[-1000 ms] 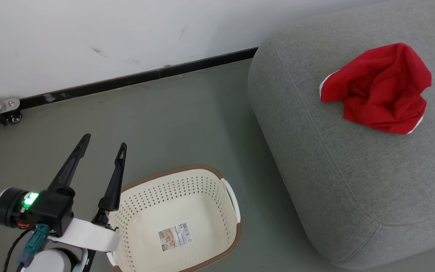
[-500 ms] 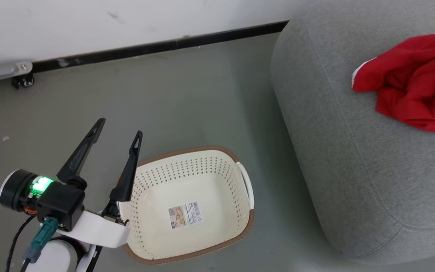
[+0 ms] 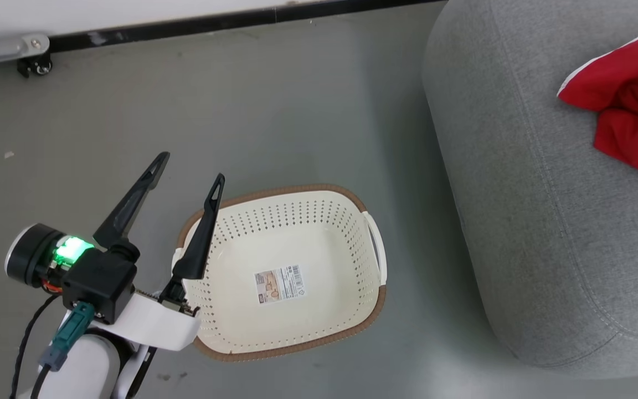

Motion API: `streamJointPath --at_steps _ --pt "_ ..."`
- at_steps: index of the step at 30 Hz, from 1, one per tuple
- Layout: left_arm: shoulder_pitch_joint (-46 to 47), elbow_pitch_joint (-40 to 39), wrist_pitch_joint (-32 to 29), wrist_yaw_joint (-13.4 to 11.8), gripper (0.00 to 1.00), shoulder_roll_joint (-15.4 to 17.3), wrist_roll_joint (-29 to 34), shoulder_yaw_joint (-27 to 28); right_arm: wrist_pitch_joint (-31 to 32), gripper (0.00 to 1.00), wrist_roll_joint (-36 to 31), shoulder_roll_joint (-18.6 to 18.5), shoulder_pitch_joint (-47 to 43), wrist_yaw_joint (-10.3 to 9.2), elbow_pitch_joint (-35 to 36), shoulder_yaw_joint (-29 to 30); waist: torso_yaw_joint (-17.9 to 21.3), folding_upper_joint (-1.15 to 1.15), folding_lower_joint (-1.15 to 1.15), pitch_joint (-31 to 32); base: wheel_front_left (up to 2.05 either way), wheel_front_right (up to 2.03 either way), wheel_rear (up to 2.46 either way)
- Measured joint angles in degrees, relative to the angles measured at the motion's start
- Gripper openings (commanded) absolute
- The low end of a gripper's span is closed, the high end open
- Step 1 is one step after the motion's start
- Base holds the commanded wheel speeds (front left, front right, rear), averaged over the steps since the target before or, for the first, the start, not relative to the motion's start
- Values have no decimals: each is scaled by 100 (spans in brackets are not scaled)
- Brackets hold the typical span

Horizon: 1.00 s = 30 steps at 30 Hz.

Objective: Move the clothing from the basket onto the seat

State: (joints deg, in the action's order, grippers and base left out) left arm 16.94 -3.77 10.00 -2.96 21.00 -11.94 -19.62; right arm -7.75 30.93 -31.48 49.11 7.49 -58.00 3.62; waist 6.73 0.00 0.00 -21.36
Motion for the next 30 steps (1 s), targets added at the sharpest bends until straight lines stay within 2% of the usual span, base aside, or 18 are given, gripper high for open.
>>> streamJointPath --at_steps 10,21,22,25,26,27,30 --pt "228 1 1 29 100 -25 13 -18 -257 0 31 510 -372 0 -345 2 9 0 0 -317 0 0 0" --pt "347 126 70 27 100 -112 18 13 -318 0 34 616 -368 0 -506 -49 97 0 0 -439 0 0 0" --pt "347 147 92 26 100 -134 16 11 -318 7 40 620 -368 0 -516 -59 103 0 0 -434 0 0 0" --pt "348 188 118 26 100 -165 16 9 -316 42 40 621 -370 0 -527 -81 113 0 0 -423 0 0 0" --pt "352 225 129 25 100 -189 15 5 -314 78 40 621 -380 0 -528 -142 123 0 0 -406 0 0 0" --pt "361 250 167 25 100 -204 14 4 -305 100 38 621 -393 0 -525 -185 127 0 0 -396 0 0 0" --pt "371 307 215 19 100 -271 -5 4 -213 100 41 626 -429 0 -516 -283 142 0 0 -362 0 0 0"
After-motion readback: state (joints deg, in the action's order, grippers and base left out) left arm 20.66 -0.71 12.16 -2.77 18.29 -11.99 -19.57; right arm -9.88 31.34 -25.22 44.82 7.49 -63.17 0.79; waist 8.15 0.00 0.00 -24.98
